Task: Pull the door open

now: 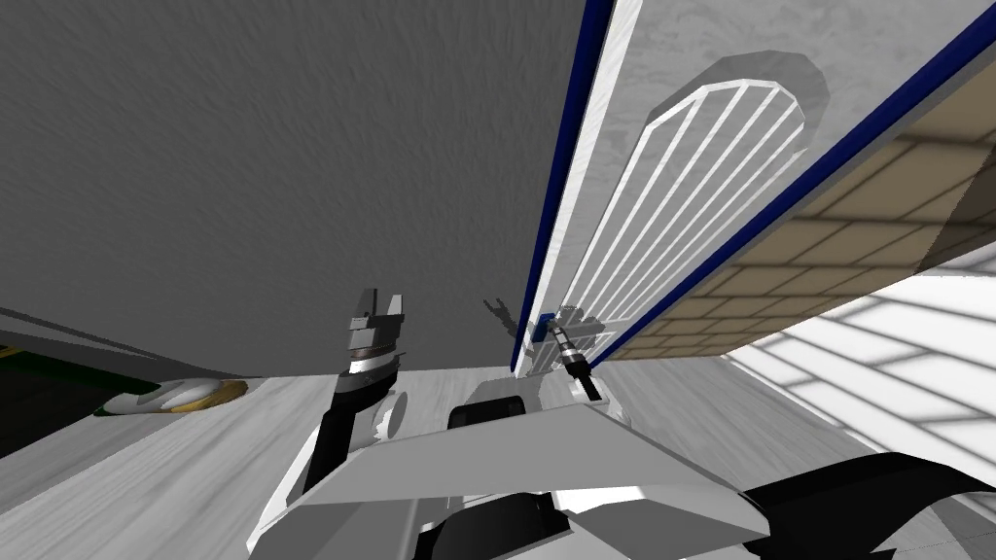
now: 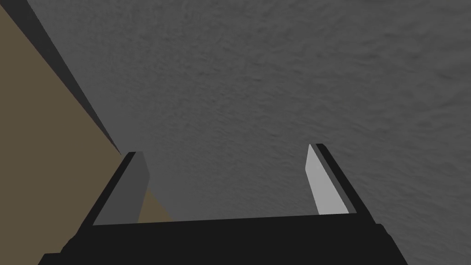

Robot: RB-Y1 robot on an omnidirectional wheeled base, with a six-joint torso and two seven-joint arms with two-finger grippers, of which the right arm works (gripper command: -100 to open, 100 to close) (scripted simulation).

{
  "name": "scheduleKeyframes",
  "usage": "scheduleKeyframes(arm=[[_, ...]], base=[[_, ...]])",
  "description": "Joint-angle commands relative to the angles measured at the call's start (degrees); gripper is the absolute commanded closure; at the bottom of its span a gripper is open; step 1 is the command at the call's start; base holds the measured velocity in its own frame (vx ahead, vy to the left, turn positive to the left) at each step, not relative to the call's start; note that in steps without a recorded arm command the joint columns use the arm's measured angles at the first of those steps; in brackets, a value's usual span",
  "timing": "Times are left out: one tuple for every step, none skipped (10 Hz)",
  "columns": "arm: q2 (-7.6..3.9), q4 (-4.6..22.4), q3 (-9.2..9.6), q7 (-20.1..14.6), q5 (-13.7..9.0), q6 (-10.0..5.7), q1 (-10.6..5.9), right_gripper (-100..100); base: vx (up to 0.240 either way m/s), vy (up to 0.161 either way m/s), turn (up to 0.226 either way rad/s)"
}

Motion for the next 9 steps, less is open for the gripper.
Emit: scheduleKeyframes(arm=[[-0.17,-0.4,0.9,-2.9,-2.9,-0.12,-0.98,100],[-0.17,-0.4,0.9,-3.0,-3.9,-0.12,-0.98,100],[-0.31,-0.4,1.45,-5.0,-6.0,0.3,-1.11,100],[-0.31,-0.4,1.45,-5.0,-6.4,0.3,-1.11,100],[-0.45,-0.4,2.0,-7.0,-8.7,0.72,-1.24,100],[-0.59,-0.5,2.55,-8.6,-10.3,1.13,-1.38,100],[-0.59,-0.5,2.55,-9.0,-11.5,1.13,-1.38,100],[-0.74,-0.5,3.12,-11.0,-13.6,1.56,-1.51,100],[-0.74,-0.5,3.12,-11.0,-14.0,1.56,-1.51,100]], base=[[-0.079,-0.059,0.174],[-0.065,-0.049,0.073],[-0.076,-0.035,0.085],[-0.058,-0.031,0.049],[-0.066,-0.023,0.1],[-0.098,-0.05,0.172],[-0.072,-0.046,0.094],[-0.066,-0.036,0.078],[-0.048,-0.031,0.055]])
